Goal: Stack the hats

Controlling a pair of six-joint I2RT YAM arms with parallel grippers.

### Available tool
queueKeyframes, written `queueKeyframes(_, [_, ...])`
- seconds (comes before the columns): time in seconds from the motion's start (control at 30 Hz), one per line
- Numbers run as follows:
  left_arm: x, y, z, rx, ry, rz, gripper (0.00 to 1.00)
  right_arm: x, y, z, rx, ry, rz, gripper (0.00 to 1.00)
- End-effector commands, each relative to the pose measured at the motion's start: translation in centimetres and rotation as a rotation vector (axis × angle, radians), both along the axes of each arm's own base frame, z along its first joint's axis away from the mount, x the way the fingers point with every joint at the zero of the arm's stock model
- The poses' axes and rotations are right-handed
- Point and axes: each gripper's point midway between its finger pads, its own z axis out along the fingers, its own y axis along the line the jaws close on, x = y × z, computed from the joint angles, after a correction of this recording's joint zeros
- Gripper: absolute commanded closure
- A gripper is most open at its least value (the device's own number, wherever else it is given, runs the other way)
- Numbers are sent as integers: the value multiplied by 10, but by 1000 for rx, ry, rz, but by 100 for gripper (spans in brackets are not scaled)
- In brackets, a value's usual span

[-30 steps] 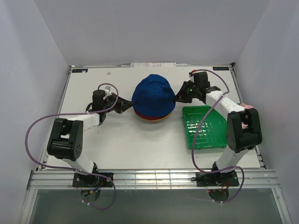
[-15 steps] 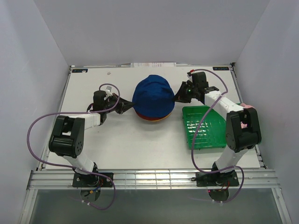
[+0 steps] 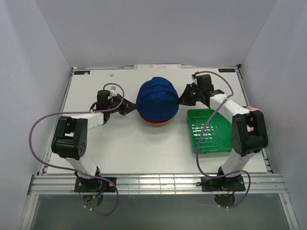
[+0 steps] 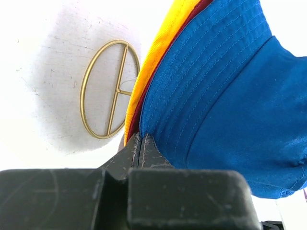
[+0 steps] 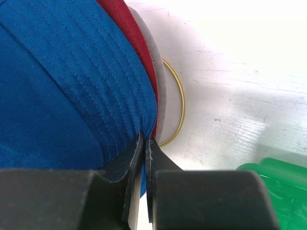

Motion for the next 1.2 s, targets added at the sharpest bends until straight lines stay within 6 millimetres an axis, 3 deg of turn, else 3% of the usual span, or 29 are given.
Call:
queueKeyframes(0.0, [-19, 47, -86, 245, 229, 121, 100, -40, -46, -75, -236, 202, -46, 92])
queueKeyframes(0.2, [3, 40, -48, 232, 132, 82, 100, -39, -34, -54, -157, 158, -26, 90])
queueKeyframes(0.37, [8, 38, -19, 233, 71, 64, 66, -38, -25, -32, -96, 115, -11, 77])
queueKeyframes(0.5, [13, 35, 4, 220, 11, 50, 50, -41, -17, -14, -47, 82, 14, 71])
queueKeyframes(0.6, [17, 32, 22, 205, -29, 34, 45, -44, -13, 1, -22, 50, 36, 70])
queueKeyframes(0.83, [5, 32, 62, 176, -92, 46, 44, -34, -17, 46, -41, -61, 27, 64])
queueKeyframes(0.9, [-5, 33, 61, 169, -81, 58, 45, -22, -19, 64, -59, -109, 19, 62])
queueKeyframes(0.93, [-10, 35, 71, 168, -100, 70, 47, -18, -19, 67, -65, -121, 18, 61])
queueKeyframes(1.0, [-21, 34, 68, 155, -96, 70, 54, -7, -16, 83, -63, -165, 21, 57])
queueKeyframes(1.07, [-31, 29, 75, 135, -106, 62, 59, 4, -11, 85, -57, -178, 37, 54])
queueKeyframes(1.1, [-36, 27, 74, 133, -104, 57, 60, 15, -5, 100, -37, -224, 50, 51])
queueKeyframes(1.17, [-46, 13, 75, 126, -104, 29, 61, 29, 1, 95, -29, -229, 67, 48])
